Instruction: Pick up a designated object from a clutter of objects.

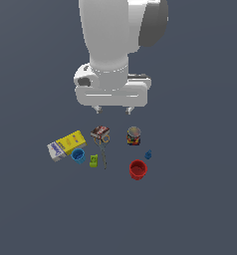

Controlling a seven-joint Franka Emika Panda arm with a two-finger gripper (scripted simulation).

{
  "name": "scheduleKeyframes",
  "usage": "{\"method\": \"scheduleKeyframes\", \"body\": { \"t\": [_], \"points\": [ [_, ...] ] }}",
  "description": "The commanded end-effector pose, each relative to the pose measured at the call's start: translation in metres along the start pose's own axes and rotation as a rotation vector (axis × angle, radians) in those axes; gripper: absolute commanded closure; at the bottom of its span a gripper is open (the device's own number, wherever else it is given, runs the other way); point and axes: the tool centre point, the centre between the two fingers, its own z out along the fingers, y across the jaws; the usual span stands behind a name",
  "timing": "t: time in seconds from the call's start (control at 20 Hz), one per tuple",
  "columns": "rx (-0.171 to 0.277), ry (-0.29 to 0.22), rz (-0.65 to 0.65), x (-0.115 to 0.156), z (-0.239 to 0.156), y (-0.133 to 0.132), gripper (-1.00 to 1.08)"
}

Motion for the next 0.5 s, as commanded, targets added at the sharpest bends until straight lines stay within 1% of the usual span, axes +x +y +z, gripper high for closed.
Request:
{"method": "scheduleKeyframes", "body": {
  "t": [0.0, 0.45],
  "points": [
    [0.0, 0.0, 0.0, 0.0, 0.0, 0.0, -0.92],
    [-0.002, 0.012, -0.05, -0.0034, -0.0043, -0.0062, -0.92]
  ]
}}
